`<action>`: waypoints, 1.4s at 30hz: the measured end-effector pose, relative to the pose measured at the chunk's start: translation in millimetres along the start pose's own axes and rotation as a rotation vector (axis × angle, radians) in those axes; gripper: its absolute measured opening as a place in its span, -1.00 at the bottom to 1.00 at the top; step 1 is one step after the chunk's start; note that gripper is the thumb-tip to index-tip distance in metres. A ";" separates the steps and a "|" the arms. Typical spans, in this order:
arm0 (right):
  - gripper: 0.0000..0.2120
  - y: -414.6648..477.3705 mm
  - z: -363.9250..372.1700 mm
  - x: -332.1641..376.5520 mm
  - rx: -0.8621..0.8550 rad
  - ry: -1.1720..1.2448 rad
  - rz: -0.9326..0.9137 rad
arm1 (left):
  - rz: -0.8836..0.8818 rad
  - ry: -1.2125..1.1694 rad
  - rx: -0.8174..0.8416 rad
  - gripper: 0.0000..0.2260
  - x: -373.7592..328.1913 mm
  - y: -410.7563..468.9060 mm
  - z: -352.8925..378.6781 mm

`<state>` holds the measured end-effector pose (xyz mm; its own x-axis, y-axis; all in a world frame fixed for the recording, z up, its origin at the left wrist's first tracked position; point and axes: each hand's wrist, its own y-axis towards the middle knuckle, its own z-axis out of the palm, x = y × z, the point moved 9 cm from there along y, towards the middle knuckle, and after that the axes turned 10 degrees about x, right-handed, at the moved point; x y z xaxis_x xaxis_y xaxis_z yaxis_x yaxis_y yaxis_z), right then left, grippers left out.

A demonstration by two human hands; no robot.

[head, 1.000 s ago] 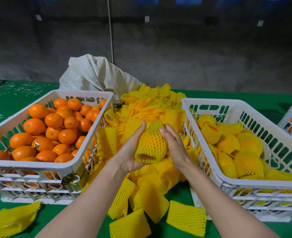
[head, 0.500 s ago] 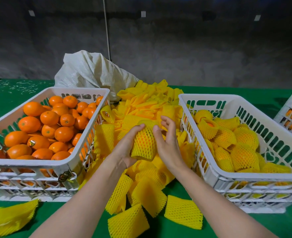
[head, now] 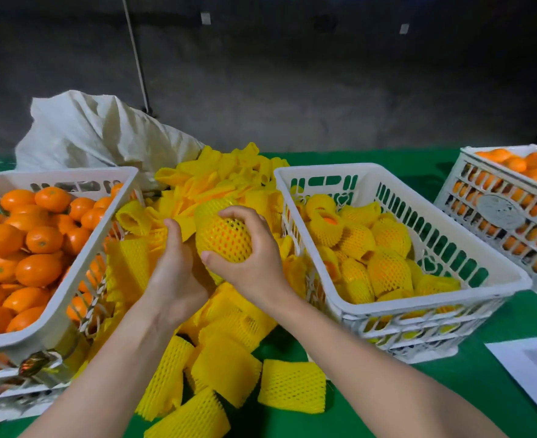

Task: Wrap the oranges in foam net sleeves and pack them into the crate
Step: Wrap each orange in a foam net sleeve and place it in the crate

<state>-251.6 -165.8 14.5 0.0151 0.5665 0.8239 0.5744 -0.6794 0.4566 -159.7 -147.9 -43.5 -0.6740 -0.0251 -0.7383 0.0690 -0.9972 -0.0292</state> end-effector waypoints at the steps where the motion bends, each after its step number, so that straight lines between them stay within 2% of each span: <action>1: -0.55 -0.4 -11.7 1.1 -0.023 0.015 -0.006 | 0.031 0.037 -0.077 -0.43 1.9 4.8 -2.6; 3: -0.56 -2.4 -39.5 -1.1 -0.078 0.025 -0.010 | 0.104 0.213 -0.271 -0.61 6.0 8.2 -8.0; 5: -0.57 -3.8 -73.5 -9.6 -0.147 0.008 0.001 | 0.165 0.489 -0.343 -0.78 15.1 13.2 3.7; 7: -0.57 -4.7 -111.2 -24.4 -0.218 -0.010 0.030 | 0.222 0.729 -0.270 -0.79 32.9 25.1 30.9; 10: -0.58 -4.4 -167.1 -52.1 -0.309 -0.045 0.085 | 0.356 1.078 -0.074 -0.77 51.2 53.6 91.6; 12: -0.59 0.3 -201.6 -77.3 -0.350 -0.093 0.181 | 0.387 1.327 0.047 -0.83 66.2 81.5 131.0; 14: -0.57 10.5 -230.1 -106.4 -0.349 -0.151 0.312 | 0.331 1.565 0.123 -0.89 87.3 111.1 153.8; 18: -0.42 36.8 -265.3 -161.2 -0.281 -0.303 0.540 | 0.034 1.873 0.189 -0.86 128.6 146.3 143.2; 21: -0.35 57.1 -268.2 -197.6 -0.226 -0.414 0.621 | 0.030 1.874 0.106 -0.74 126.6 151.3 128.4; 24: -0.35 72.4 -253.9 -224.0 -0.167 -0.527 0.617 | 0.102 1.763 0.044 -0.81 116.9 150.6 125.6; 29: -0.28 73.7 -219.5 -261.6 0.101 -0.706 0.665 | 0.123 1.675 0.044 -0.91 116.4 151.1 125.4; 32: -0.27 69.2 -218.9 -263.1 0.140 -0.834 0.731 | 0.136 1.625 0.036 -0.96 115.5 150.9 124.9; 35: -0.31 66.9 -218.5 -248.2 0.144 -0.963 0.737 | 0.188 1.594 0.007 -0.92 110.6 147.4 125.2; 38: -0.39 74.1 -209.7 -213.0 0.089 -0.909 0.593 | 0.276 1.496 -0.080 -0.88 95.8 139.5 123.5; 42: -0.58 83.0 -179.6 -131.4 -0.006 -0.659 0.222 | 0.272 0.888 -0.335 -0.79 61.7 114.8 80.9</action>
<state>-352.9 -380.4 4.5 0.6266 0.5777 0.5232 0.4957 -0.8134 0.3045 -252.8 -269.7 -37.9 0.1830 -0.0523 -0.9817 0.4369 -0.8902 0.1288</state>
